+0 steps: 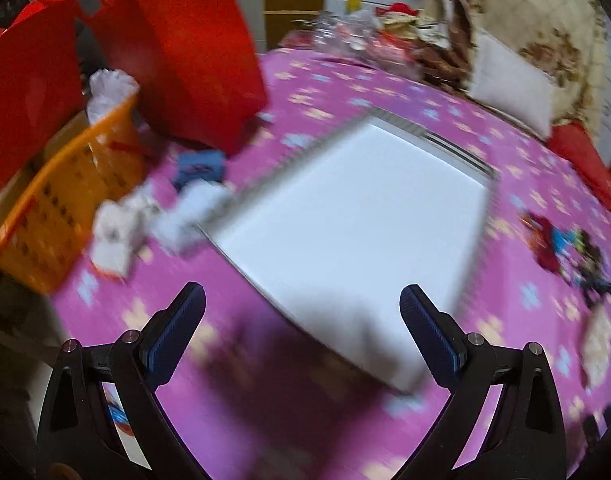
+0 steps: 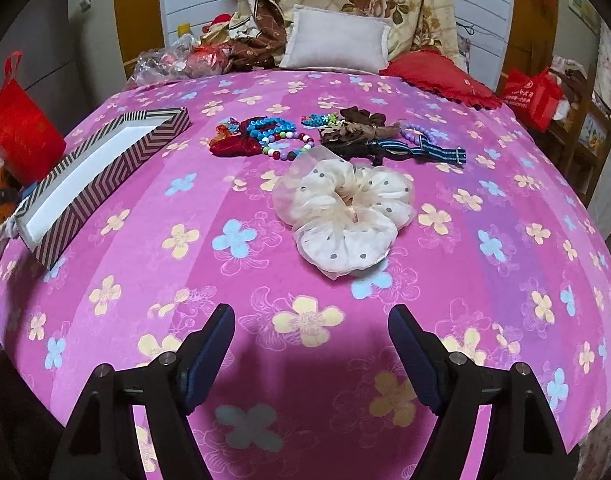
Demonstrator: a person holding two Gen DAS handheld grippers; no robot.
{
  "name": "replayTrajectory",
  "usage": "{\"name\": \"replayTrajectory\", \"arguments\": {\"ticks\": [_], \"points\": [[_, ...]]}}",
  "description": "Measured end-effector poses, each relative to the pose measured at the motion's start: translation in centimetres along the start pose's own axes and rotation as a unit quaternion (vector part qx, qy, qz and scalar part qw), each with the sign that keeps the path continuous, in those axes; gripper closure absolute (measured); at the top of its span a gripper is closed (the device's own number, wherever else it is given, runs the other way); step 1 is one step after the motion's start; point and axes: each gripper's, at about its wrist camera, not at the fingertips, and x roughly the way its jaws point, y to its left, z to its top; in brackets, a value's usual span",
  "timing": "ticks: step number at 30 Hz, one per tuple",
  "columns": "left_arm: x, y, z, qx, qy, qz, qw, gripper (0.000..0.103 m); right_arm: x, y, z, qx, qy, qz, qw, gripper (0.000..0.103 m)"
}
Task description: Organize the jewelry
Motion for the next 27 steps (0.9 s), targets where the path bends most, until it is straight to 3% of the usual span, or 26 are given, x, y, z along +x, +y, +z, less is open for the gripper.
{"name": "replayTrajectory", "arguments": {"ticks": [3, 6, 9, 12, 14, 17, 18, 21, 27], "points": [[2.6, 1.7, 3.2, 0.025, 0.005, 0.028, 0.9993, 0.008, 0.2, -0.2, -0.1, 0.004, 0.001, 0.003, 1.000, 0.026], [5.4, 2.4, 6.1, 0.047, 0.023, -0.003, 0.9986, 0.023, 0.5, -0.1, -0.3, 0.004, 0.008, 0.007, 1.000, 0.026], [7.8, 2.6, 8.1, 0.046, 0.043, -0.041, 0.9972, 0.024, 0.7, 0.0, -0.5, -0.001, 0.011, 0.006, 1.000, 0.026], [10.0, 1.9, 9.3, 0.052, 0.060, -0.048, 0.9957, 0.024, 0.7, 0.1, -0.4, -0.007, 0.010, 0.000, 1.000, 0.026], [11.4, 1.5, 9.7, 0.057, 0.076, -0.036, 0.9949, 0.024, 0.7, 0.0, -0.4, -0.008, 0.009, -0.002, 1.000, 0.026], [12.5, 1.0, 9.5, 0.067, 0.099, -0.023, 0.9925, 0.038, 1.0, -0.2, -0.4, -0.005, 0.012, -0.001, 1.000, 0.026], [12.9, 0.9, 9.3, 0.071, 0.105, -0.016, 0.9917, 0.048, 1.1, -0.3, -0.4, -0.004, 0.014, 0.000, 1.000, 0.026], [13.2, 1.2, 8.6, 0.075, 0.114, 0.019, 0.9905, 0.061, 1.6, -0.4, -0.4, 0.000, 0.019, 0.006, 1.000, 0.026], [11.4, 3.2, 7.3, 0.024, 0.141, -0.015, 0.9896, 0.073, 1.8, -1.0, -0.5, 0.010, 0.019, 0.018, 1.000, 0.026]]}}
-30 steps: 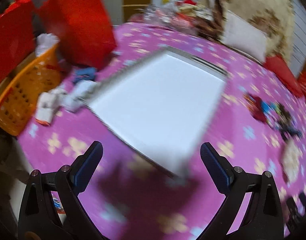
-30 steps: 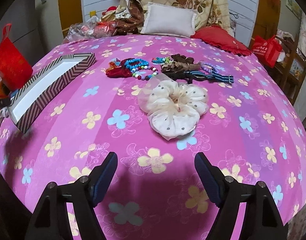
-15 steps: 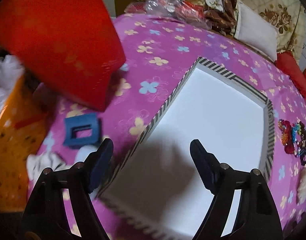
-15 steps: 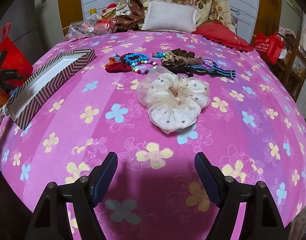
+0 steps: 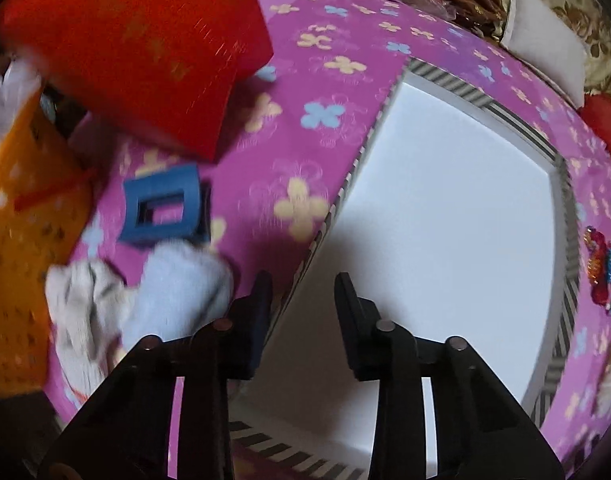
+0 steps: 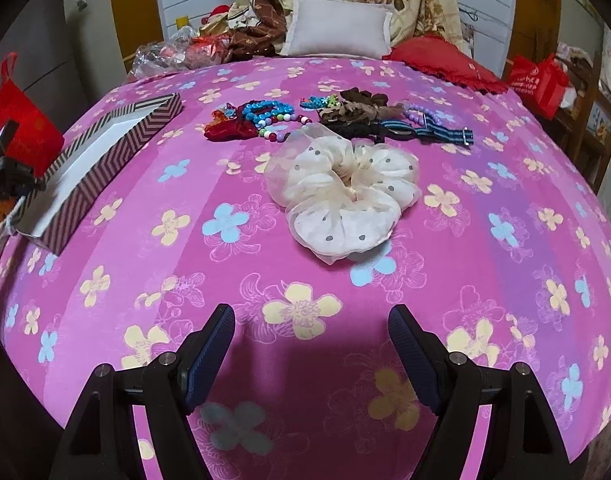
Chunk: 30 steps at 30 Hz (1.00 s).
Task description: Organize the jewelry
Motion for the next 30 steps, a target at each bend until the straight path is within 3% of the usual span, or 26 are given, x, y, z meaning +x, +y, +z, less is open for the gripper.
{"name": "replayTrajectory", "arguments": {"ticks": [3, 7, 12, 14, 16, 18, 23, 30], "points": [[-0.5, -0.1, -1.9, -0.004, 0.006, 0.000, 1.0000, 0.073, -0.1, -0.5, -0.1, 0.010, 0.001, 0.011, 1.000, 0.026], [-1.1, -0.3, -3.3, -0.002, -0.017, 0.036, 0.9992, 0.073, -0.3, -1.3, -0.3, 0.025, 0.002, 0.031, 0.999, 0.026], [-6.6, -1.3, -4.7, -0.016, -0.093, 0.016, 0.9955, 0.072, -1.2, -4.0, -0.4, 0.073, -0.021, 0.044, 0.996, 0.026], [-9.3, -3.2, -5.7, 0.007, -0.124, 0.019, 0.9921, 0.066, -1.1, -5.5, -0.3, 0.097, -0.024, 0.050, 0.994, 0.026], [-11.2, -5.8, -6.9, 0.037, -0.148, 0.008, 0.9882, 0.045, -0.9, -6.9, -0.3, 0.116, -0.024, 0.052, 0.992, 0.026], [-12.7, -9.0, -8.3, 0.070, -0.165, -0.018, 0.9835, 0.033, -0.7, -8.3, -0.2, 0.129, -0.023, 0.052, 0.990, 0.026], [-12.6, -17.3, -9.5, 0.148, -0.140, -0.079, 0.9758, 0.032, -0.5, -10.9, -0.2, 0.142, -0.017, 0.053, 0.988, 0.026], [-9.5, -25.4, -8.3, 0.177, -0.099, -0.110, 0.9731, 0.032, -0.3, -12.5, -0.1, 0.143, -0.013, 0.053, 0.988, 0.026]]}}
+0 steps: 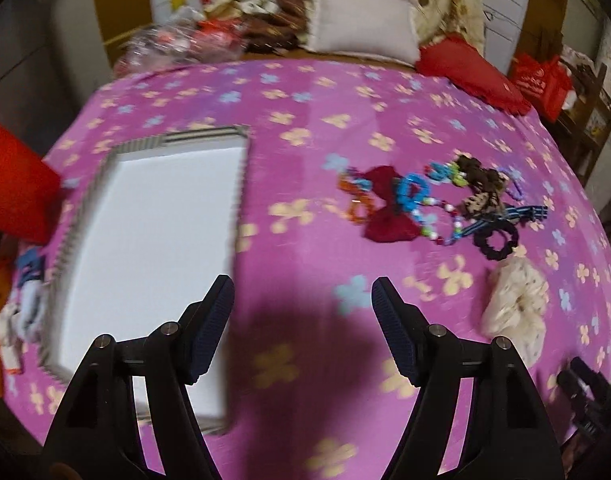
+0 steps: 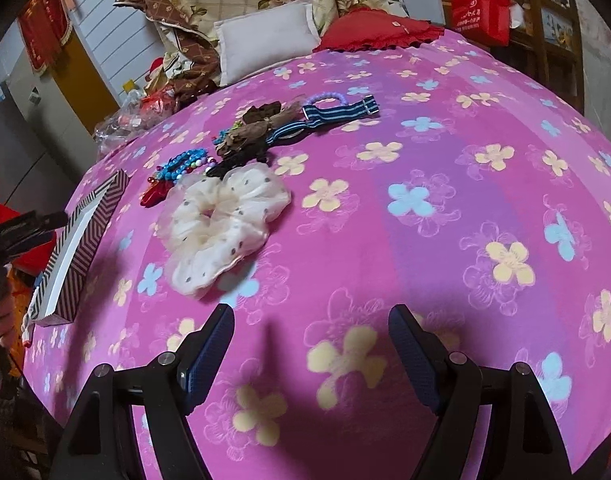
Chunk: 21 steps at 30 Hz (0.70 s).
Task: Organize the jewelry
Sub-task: 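Grasp the brown bow clip with the left tool while right grasps white scrunchie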
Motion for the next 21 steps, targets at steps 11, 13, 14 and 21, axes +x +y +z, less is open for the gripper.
{"name": "replayTrajectory", "arguments": {"ticks": [11, 13, 14, 21], "points": [[5.4, -4.0, 4.3, 0.014, 0.030, -0.030, 0.9990, 0.039, 3.2, 1.5, 4.4, -0.029, 0.010, 0.009, 0.999, 0.026], [5.9, -4.4, 4.9, 0.012, 0.034, -0.049, 0.9982, 0.039, 4.0, 1.6, 5.0, -0.027, 0.012, 0.009, 1.000, 0.026], [6.1, -4.7, 5.2, 0.014, 0.034, -0.054, 0.9979, 0.039, 4.3, 1.6, 5.2, -0.026, 0.013, 0.009, 1.000, 0.026], [9.2, -8.3, 7.9, 0.046, 0.044, -0.064, 0.9959, 0.039, 6.4, 2.2, 6.0, -0.030, 0.020, 0.010, 0.999, 0.026]]}}
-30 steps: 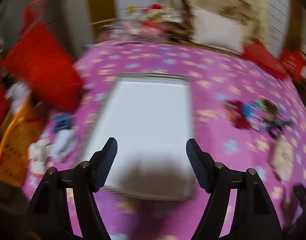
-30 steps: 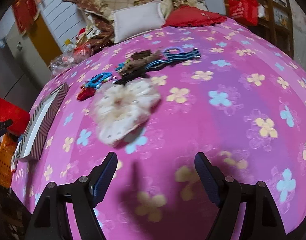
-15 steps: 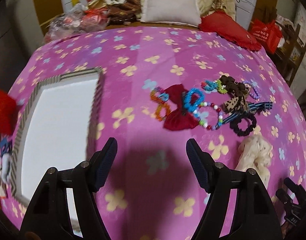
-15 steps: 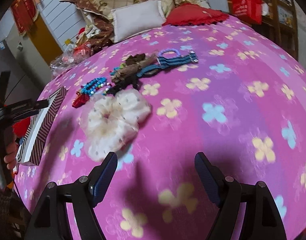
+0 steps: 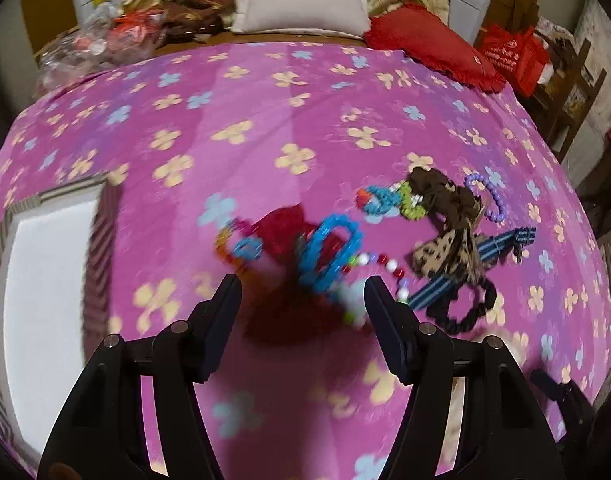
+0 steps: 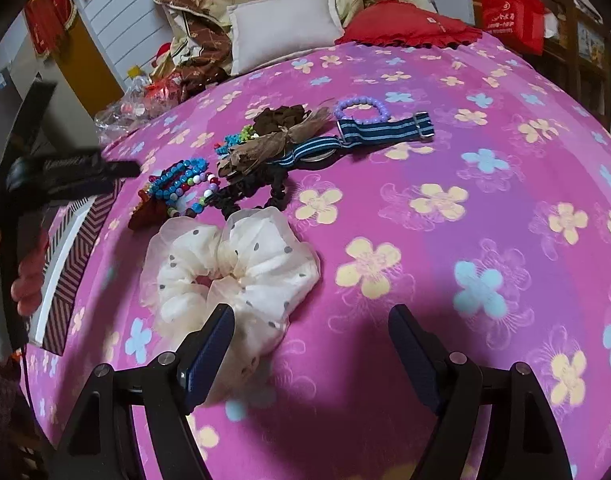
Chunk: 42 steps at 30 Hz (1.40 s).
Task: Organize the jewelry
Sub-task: 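Grasp the brown bow clip with the left tool while right grasps white scrunchie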
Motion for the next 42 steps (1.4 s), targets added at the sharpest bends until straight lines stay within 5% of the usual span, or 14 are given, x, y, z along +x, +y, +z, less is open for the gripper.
{"name": "replayTrajectory", "arguments": {"ticks": [8, 18, 22, 23, 25, 27, 31, 42], "points": [[2.9, -4.1, 4.0, 0.020, 0.011, -0.052, 0.9984, 0.039, 1.1, 0.4, 1.0, -0.007, -0.011, -0.001, 1.000, 0.026], [6.0, -8.7, 3.5, 0.063, 0.045, -0.114, 0.9904, 0.040, 1.9, 1.0, 1.1, -0.020, -0.022, -0.008, 1.000, 0.026], [7.3, -10.5, 3.4, 0.087, 0.060, -0.117, 0.9875, 0.040, 2.1, 1.7, 1.1, -0.036, -0.025, -0.023, 0.999, 0.045], [7.5, -10.8, 3.3, 0.088, 0.062, -0.117, 0.9872, 0.045, 2.1, 1.9, 1.1, -0.039, -0.026, -0.024, 0.999, 0.048], [8.0, -10.9, 3.3, 0.086, 0.077, -0.118, 0.9864, 0.091, 2.2, 2.2, 1.1, -0.045, -0.026, -0.026, 0.998, 0.066], [8.2, -10.7, 3.2, 0.071, 0.088, -0.121, 0.9862, 0.095, 2.2, 2.4, 1.1, -0.048, -0.024, -0.024, 0.998, 0.080], [5.5, -9.1, 3.6, 0.040, 0.054, -0.129, 0.9893, 0.097, 1.5, 3.0, 1.4, -0.058, -0.031, -0.022, 0.998, 0.094], [-8.8, -2.6, 0.7, -0.009, -0.063, -0.151, 0.9864, 0.097, -3.4, 4.5, 2.0, -0.071, -0.065, -0.021, 0.995, 0.096]]}}
